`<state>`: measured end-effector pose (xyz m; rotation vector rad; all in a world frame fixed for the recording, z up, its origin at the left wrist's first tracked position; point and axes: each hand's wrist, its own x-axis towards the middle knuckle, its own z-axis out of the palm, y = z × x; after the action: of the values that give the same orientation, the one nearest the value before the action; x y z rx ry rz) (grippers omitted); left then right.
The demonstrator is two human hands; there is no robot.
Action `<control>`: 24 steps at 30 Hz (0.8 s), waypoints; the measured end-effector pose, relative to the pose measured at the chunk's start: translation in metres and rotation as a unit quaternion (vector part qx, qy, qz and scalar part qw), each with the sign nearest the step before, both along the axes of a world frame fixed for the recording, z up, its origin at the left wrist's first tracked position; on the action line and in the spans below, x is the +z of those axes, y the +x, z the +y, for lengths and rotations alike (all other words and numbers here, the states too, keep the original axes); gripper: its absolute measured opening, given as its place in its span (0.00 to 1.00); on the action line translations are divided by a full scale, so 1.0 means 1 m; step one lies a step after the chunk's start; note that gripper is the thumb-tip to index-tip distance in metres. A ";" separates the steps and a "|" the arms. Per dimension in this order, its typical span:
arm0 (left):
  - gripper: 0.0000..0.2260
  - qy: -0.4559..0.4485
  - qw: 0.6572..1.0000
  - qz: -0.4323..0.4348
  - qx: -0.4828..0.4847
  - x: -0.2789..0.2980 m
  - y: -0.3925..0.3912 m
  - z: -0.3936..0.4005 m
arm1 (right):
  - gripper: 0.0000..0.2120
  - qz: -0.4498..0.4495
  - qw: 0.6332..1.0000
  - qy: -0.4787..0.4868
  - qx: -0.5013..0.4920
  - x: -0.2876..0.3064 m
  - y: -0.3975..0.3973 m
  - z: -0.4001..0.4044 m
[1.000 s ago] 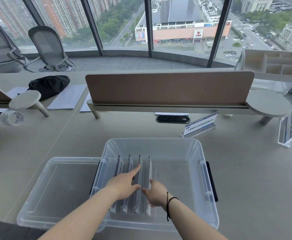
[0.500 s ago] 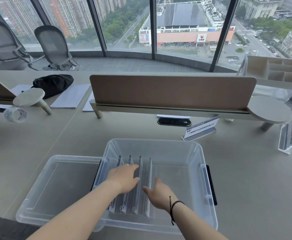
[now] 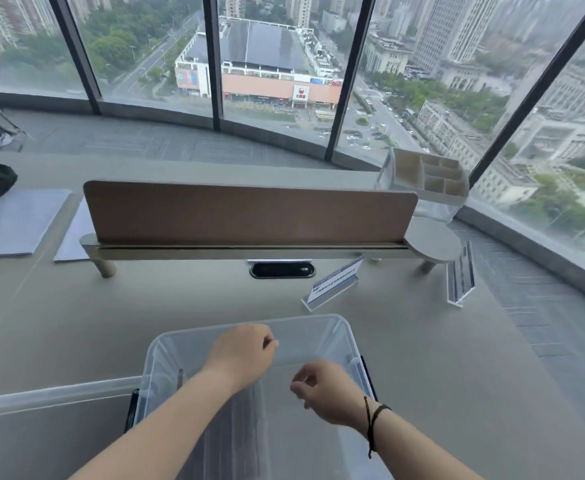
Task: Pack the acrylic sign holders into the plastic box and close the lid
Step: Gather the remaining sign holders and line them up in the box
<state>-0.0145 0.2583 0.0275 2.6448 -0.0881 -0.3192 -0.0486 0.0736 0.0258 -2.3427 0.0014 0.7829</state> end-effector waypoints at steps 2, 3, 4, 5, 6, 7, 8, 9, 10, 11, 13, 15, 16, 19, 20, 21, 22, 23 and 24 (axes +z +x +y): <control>0.10 -0.020 1.000 -0.018 0.001 0.006 0.014 -0.009 | 0.04 -0.014 1.000 0.010 -0.025 0.012 0.014 -0.008; 0.10 -0.029 0.999 -0.029 0.002 0.010 0.021 -0.014 | 0.04 -0.022 0.999 0.014 -0.029 0.018 0.021 -0.011; 0.10 -0.037 0.999 -0.035 0.003 0.013 0.027 -0.019 | 0.04 -0.032 0.999 0.020 -0.032 0.022 0.028 -0.016; 0.10 -0.044 0.998 -0.037 0.004 0.016 0.031 -0.024 | 0.04 -0.040 0.998 0.025 -0.031 0.027 0.035 -0.021; 0.10 -0.047 0.998 -0.038 0.004 0.018 0.038 -0.030 | 0.04 -0.049 0.998 0.031 -0.030 0.029 0.045 -0.027; 0.09 -0.048 0.998 -0.039 0.004 0.020 0.042 -0.034 | 0.04 -0.057 0.997 0.033 -0.030 0.032 0.053 -0.033; 0.09 -0.047 0.998 -0.038 0.006 0.020 0.047 -0.037 | 0.04 -0.066 0.997 0.034 -0.033 0.033 0.061 -0.039; 0.08 -0.043 0.998 -0.039 0.008 0.021 0.055 -0.044 | 0.05 -0.078 0.996 0.035 -0.040 0.033 0.073 -0.048; 0.08 -0.039 0.998 -0.038 0.013 0.018 0.065 -0.050 | 0.07 -0.093 0.994 0.033 -0.046 0.030 0.085 -0.059; 0.08 -0.037 0.999 -0.035 0.019 0.016 0.073 -0.058 | 0.09 -0.104 0.993 0.031 -0.052 0.025 0.097 -0.071; 0.08 -0.037 0.999 -0.026 0.030 0.011 0.088 -0.074 | 0.12 -0.118 0.991 0.023 -0.058 0.019 0.121 -0.095; 0.10 -0.033 0.998 -0.008 0.045 0.004 0.103 -0.094 | 0.14 -0.123 0.991 0.000 -0.043 0.012 0.147 -0.121; 0.12 -0.029 0.998 0.003 0.050 0.001 0.112 -0.104 | 0.16 -0.128 0.991 -0.016 -0.030 0.007 0.162 -0.133; 0.18 -0.009 0.998 0.034 0.049 -0.011 0.141 -0.135 | 0.21 -0.177 0.980 -0.082 0.033 -0.015 0.210 -0.164; 0.21 0.000 0.998 0.046 0.047 -0.017 0.150 -0.144 | 0.22 -0.204 0.972 -0.101 0.056 -0.025 0.226 -0.171; 0.23 0.008 0.997 0.055 0.044 -0.023 0.158 -0.152 | 0.23 -0.230 0.963 -0.115 0.076 -0.035 0.240 -0.177; 0.25 0.015 0.997 0.065 0.044 -0.028 0.164 -0.159 | 0.24 -0.251 0.955 -0.125 0.094 -0.045 0.253 -0.181; 0.26 0.023 0.996 0.072 0.045 -0.034 0.171 -0.164 | 0.25 -0.265 0.948 -0.133 0.112 -0.055 0.263 -0.183; 0.27 0.033 0.995 0.077 0.044 -0.040 0.176 -0.167 | 0.26 -0.273 0.943 -0.140 0.132 -0.064 0.272 -0.184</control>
<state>0.1620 0.0909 -0.0123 2.6693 0.0904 -0.5038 0.2230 -0.1103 -0.0384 -2.7980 -0.4781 0.2339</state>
